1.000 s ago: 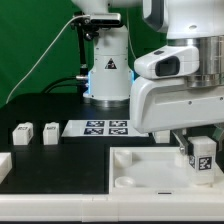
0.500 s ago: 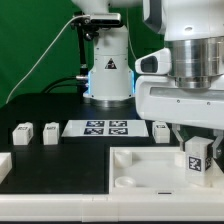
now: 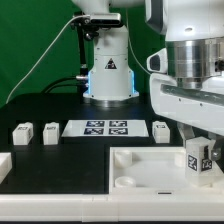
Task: Assemble one leg
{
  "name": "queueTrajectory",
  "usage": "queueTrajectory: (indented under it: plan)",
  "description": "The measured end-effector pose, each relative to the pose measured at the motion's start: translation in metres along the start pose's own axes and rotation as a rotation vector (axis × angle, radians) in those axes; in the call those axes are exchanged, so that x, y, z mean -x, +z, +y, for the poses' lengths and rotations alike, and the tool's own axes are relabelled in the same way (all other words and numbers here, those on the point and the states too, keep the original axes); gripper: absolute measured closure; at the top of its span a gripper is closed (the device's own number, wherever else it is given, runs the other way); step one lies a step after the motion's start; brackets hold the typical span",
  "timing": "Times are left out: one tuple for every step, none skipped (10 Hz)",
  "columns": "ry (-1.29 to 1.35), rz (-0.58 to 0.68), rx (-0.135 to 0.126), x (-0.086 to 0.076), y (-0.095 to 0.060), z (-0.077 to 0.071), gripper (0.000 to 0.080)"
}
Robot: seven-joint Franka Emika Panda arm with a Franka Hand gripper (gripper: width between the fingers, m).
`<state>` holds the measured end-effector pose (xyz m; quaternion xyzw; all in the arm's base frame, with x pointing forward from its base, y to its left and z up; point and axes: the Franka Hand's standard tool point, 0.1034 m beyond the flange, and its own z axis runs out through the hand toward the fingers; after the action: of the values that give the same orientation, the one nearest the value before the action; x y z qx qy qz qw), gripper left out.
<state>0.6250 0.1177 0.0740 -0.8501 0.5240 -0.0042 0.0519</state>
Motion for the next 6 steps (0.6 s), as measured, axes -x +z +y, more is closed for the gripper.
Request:
queueTrajectory:
  plan:
    - [-0.047, 0.000, 0.000, 0.0001, 0.0000, 0.0000, 0.0333]
    - [-0.082, -0.001, 0.000, 0.0003, 0.0000, -0.0001, 0.0333]
    - [-0.169, 0.000, 0.001, -0.0003, -0.0001, 0.0001, 0.0195]
    - [-0.352, -0.002, 0.005, -0.0025, -0.0006, 0.0006, 0.0195]
    - [-0.489, -0.002, 0.007, -0.0035, -0.0001, 0.0010, 0.0158]
    - [-0.599, 0.001, 0.016, -0.0026, 0.0012, 0.0011, 0.0151]
